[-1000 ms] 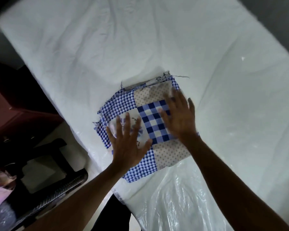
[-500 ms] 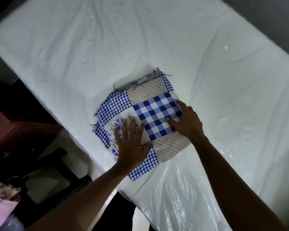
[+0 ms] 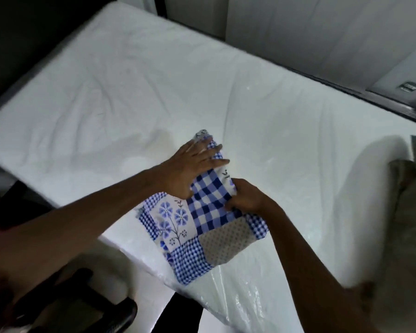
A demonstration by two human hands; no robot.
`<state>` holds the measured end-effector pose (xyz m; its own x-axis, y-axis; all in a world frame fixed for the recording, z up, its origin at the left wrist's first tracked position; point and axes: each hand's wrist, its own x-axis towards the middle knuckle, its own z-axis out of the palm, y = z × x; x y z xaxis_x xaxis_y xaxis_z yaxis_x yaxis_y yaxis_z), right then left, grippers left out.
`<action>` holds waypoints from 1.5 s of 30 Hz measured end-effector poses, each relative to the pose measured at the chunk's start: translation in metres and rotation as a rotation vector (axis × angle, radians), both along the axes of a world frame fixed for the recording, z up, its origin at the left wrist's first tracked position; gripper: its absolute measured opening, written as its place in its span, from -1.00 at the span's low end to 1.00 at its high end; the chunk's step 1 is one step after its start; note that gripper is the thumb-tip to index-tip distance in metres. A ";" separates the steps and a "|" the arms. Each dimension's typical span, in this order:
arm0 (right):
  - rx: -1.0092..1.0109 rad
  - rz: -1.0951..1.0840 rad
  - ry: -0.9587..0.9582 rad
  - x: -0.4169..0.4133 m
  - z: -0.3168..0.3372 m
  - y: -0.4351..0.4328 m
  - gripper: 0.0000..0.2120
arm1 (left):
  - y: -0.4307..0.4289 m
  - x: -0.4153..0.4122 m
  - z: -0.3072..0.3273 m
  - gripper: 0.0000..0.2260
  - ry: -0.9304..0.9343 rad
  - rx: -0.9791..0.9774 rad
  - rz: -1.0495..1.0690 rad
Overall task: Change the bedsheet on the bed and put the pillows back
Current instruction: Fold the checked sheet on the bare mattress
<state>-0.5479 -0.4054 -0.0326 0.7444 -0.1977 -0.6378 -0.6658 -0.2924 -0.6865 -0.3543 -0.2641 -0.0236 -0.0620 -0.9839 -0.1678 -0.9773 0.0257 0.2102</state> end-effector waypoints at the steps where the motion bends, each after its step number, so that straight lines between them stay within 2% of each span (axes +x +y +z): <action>1: -0.020 0.017 -0.017 -0.015 0.010 0.004 -0.37 | -0.005 -0.010 0.015 0.04 -0.042 0.007 -0.104; 3: -0.058 0.041 -0.044 -0.056 0.036 0.011 -0.36 | -0.017 -0.044 0.044 -0.09 -0.101 0.031 -0.253; 5: -0.072 0.050 -0.049 -0.104 0.061 0.020 -0.48 | -0.021 -0.085 0.064 -0.31 -0.104 0.111 -0.320; 8: -0.071 0.025 -0.038 -0.187 0.099 0.028 -0.53 | -0.024 -0.153 0.100 -0.64 -0.051 0.169 -0.262; 10: -0.082 0.008 -0.036 -0.236 0.121 0.031 -0.50 | -0.023 -0.191 0.125 -0.81 0.094 0.232 -0.166; 12: -0.124 -0.009 -0.030 -0.299 0.146 0.040 -0.53 | -0.017 -0.246 0.148 -0.71 0.208 0.266 -0.132; 17: -0.251 -0.121 0.056 -0.464 0.190 0.062 -0.54 | -0.014 -0.402 0.184 -0.82 0.292 0.326 -0.192; 21: -0.376 -0.259 0.152 -0.584 0.210 0.065 -0.73 | -0.030 -0.512 0.197 -0.81 0.347 0.361 -0.309; 25: -0.451 -0.483 0.177 -0.689 0.224 0.066 -0.82 | -0.069 -0.605 0.204 -0.78 0.444 0.473 -0.399; 28: -0.521 -0.598 0.182 -0.747 0.225 0.065 -0.87 | -0.103 -0.659 0.197 -0.78 0.506 0.481 -0.441; 34: -0.567 -0.820 0.321 -0.844 0.224 0.046 -0.77 | -0.175 -0.770 0.171 -0.74 0.595 0.526 -0.594; 40: -0.535 -0.937 0.451 -0.925 0.239 0.023 -0.62 | -0.222 -0.863 0.160 -0.84 0.656 0.602 -0.647; 45: -0.534 -0.956 0.513 -0.990 0.253 -0.022 -0.81 | -0.265 -0.932 0.160 -0.83 0.696 0.534 -0.653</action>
